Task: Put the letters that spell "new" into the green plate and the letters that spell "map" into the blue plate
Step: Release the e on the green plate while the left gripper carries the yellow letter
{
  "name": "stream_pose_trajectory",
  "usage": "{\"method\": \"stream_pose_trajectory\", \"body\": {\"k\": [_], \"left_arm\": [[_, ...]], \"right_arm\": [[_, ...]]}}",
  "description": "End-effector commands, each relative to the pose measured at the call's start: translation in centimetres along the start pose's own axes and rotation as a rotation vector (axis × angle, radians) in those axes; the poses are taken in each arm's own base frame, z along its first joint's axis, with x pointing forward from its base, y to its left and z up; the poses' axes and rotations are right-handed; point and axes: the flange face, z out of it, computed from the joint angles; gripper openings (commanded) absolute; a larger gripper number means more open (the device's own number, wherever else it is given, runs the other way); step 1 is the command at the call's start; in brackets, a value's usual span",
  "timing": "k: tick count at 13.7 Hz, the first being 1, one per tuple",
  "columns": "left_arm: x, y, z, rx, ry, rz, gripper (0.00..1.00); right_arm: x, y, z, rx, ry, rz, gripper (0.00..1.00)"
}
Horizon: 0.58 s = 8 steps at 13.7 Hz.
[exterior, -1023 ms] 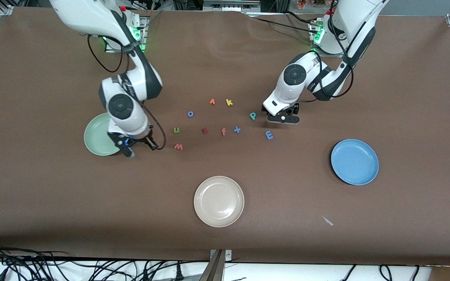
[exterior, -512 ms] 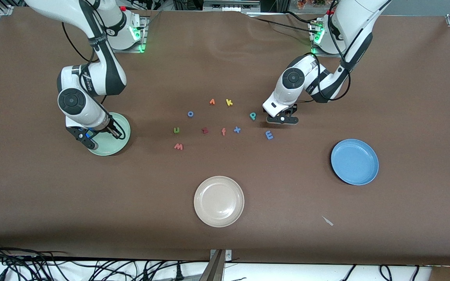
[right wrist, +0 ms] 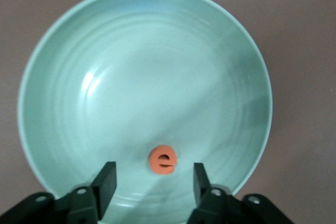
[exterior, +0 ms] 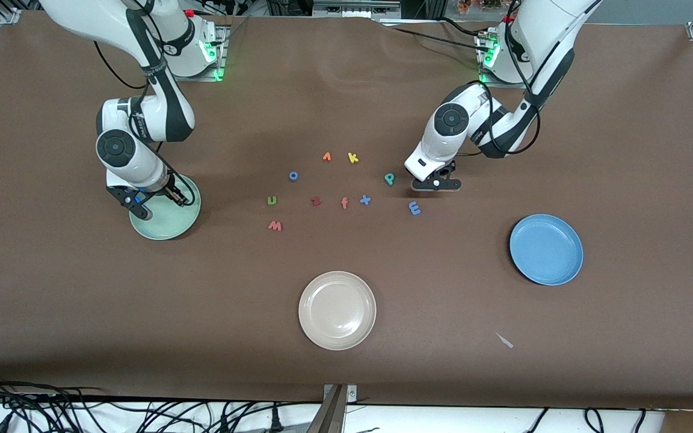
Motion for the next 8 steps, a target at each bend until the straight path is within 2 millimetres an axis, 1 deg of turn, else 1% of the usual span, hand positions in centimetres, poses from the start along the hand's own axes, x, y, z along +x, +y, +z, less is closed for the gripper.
{"method": "stream_pose_trajectory", "body": {"k": [1,2,3,4,5,6,7,8], "left_arm": [[-0.1,-0.1,1.4,0.018,-0.014,0.007,0.14],[0.2,-0.4,1.2,0.016,-0.012,0.005,0.11],[0.7,-0.7,0.6,0.016,0.0,0.0,0.09],[2.1,-1.5,-0.8,0.042,-0.002,0.004,0.09],[3.7,-2.4,-2.5,0.087,-0.035,0.009,0.09],[5.1,-2.5,-4.3,0.125,-0.079,0.037,0.09],[6.8,-3.3,-6.6,0.138,-0.115,0.058,0.09],[8.8,-5.1,-8.5,0.129,-0.136,0.098,0.09]], "right_arm": [[-1.9,-2.5,-3.3,0.049,-0.002,-0.054,1.0],[-3.4,-4.3,-3.8,0.071,-0.011,-0.056,1.0],[-4.5,-6.1,-4.1,0.105,-0.039,0.011,1.0],[-5.3,-7.9,-4.4,0.125,-0.059,0.072,0.99],[-6.0,-9.7,-4.7,0.135,-0.064,0.119,0.99],[-7.4,-11.2,-4.4,0.134,-0.074,0.172,0.99],[-8.7,-12.8,-4.2,0.137,-0.082,0.22,0.99],[-9.8,-14.5,-4.0,0.141,-0.089,0.274,0.94]]}}
